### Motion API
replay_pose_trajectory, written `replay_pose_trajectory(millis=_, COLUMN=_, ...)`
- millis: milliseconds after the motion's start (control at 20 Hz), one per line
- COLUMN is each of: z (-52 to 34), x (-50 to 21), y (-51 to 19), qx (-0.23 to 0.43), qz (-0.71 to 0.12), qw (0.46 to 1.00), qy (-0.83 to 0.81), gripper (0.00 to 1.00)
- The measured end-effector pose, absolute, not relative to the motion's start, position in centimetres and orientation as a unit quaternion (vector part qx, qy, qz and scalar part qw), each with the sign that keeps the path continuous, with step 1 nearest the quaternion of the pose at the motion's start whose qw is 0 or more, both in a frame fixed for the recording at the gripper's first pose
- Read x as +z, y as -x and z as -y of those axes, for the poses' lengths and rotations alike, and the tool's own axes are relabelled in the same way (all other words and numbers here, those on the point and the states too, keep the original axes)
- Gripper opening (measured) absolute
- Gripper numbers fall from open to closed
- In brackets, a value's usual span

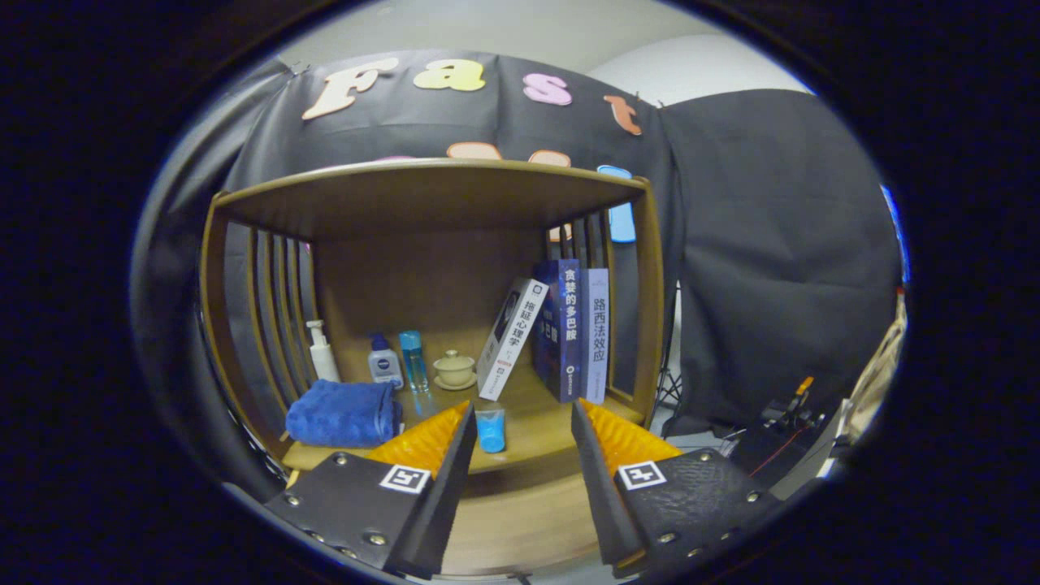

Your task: Pull open the drawer, take out the items inside it, and place them on the countertop above the cabinet.

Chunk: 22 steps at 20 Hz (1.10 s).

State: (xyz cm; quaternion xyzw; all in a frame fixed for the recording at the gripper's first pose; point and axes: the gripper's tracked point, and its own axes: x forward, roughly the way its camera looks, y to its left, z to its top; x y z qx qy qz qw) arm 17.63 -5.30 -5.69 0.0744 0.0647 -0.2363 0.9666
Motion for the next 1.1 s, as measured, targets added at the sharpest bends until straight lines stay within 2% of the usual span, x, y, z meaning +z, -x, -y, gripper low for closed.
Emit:
replay_pose_trajectory(millis=450, z=1.0, x=-15.6, y=-9.9, qx=-0.220, qz=-0.131, qw=0.963, qy=-0.088, gripper=0.70)
replay_pose_trajectory(millis=550, z=1.0, x=-17.5, y=-8.7, qx=-0.220, qz=-0.150, qw=0.960, qy=-0.083, gripper=0.78)
replay_pose_trajectory(millis=700, z=0.3, x=-19.5, y=-8.0, qx=-0.202, qz=-0.155, qw=0.961, qy=-0.105, gripper=0.99)
replay_pose_trajectory(millis=1100, z=0.1, x=-22.1, y=-8.1, qx=-0.174, qz=-0.155, qw=0.960, qy=-0.154, gripper=0.99)
